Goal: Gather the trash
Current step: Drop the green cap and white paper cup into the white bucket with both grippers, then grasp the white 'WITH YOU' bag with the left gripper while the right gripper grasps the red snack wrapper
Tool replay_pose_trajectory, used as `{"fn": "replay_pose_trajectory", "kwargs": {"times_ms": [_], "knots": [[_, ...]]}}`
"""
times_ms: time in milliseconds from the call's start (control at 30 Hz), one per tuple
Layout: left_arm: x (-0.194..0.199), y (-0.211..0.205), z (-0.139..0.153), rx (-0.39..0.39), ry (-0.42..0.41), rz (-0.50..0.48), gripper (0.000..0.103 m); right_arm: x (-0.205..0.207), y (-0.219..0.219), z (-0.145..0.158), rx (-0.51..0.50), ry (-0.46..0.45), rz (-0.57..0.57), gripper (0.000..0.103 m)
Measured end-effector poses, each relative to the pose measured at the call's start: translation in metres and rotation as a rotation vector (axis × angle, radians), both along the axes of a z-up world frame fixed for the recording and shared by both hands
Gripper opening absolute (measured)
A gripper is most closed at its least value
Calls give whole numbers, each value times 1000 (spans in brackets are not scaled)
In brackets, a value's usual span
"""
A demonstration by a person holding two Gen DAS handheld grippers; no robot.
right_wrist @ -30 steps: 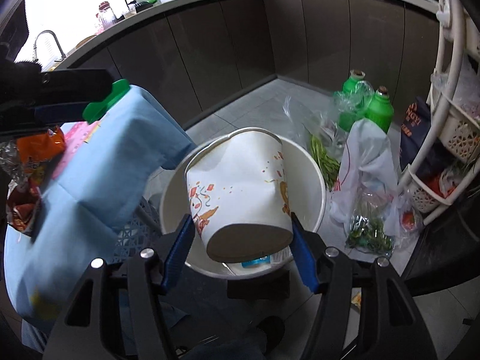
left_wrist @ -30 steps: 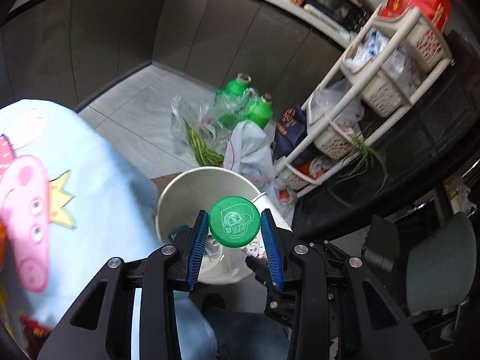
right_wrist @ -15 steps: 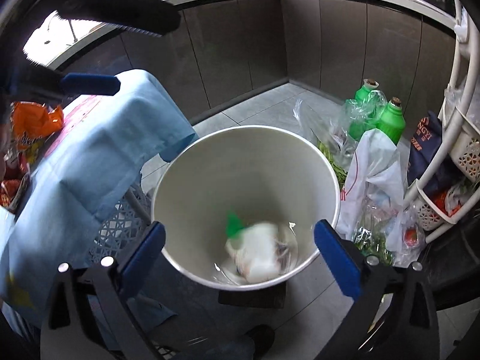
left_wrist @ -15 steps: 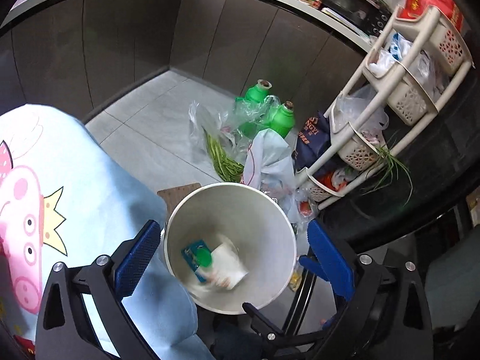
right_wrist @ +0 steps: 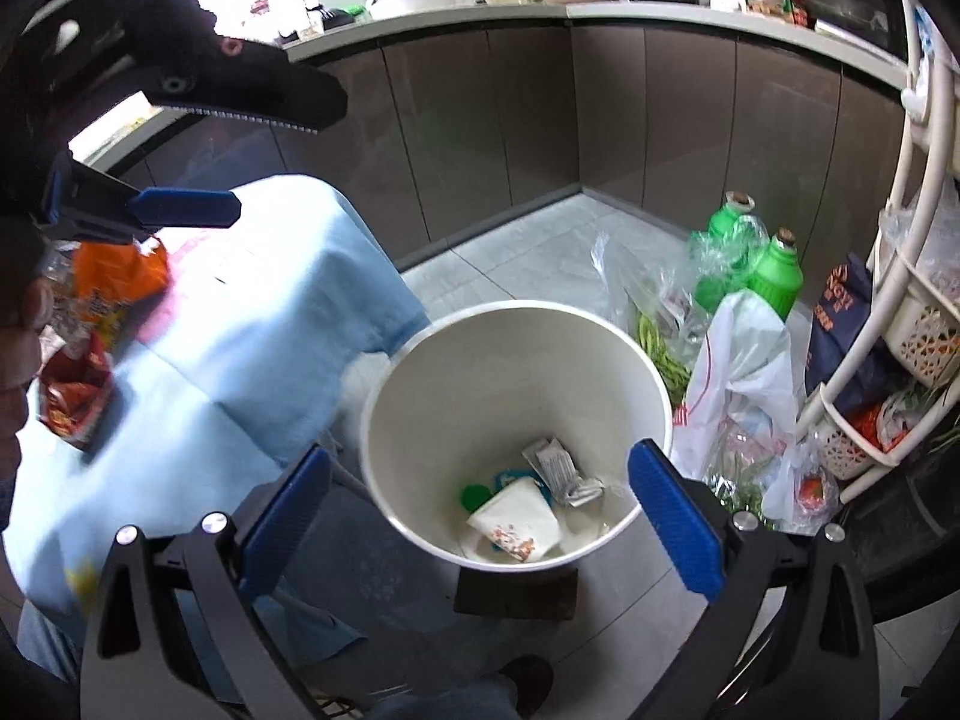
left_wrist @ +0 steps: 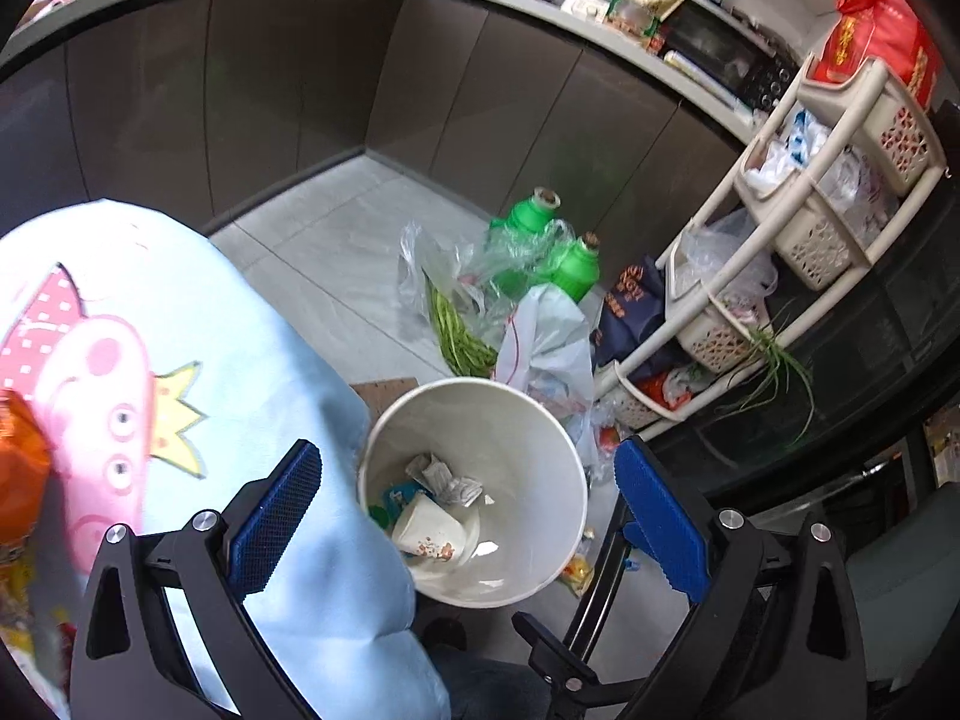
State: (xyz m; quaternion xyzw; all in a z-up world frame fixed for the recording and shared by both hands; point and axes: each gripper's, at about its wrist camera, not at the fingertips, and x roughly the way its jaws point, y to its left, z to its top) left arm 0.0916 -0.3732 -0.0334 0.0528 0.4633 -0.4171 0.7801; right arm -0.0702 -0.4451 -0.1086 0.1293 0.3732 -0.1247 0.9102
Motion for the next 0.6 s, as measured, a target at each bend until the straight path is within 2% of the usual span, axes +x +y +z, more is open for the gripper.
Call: {"fn": "replay_pose_trajectory", "kwargs": {"times_ms": [200,367,500,600], "knots": [[-12,57,37,-38,-53,72,95,-5,38,40,-10,-65,67,100],[-28,138,58,-51,-92,152,95,-6,83,62,-3,-103,137,100],[-34,207,56,-30,-101,247,95,-1,125,69,6,-106,217,100],[-36,254,46,22,-96,322,95,8,153,66,34,-77,276,100]]}}
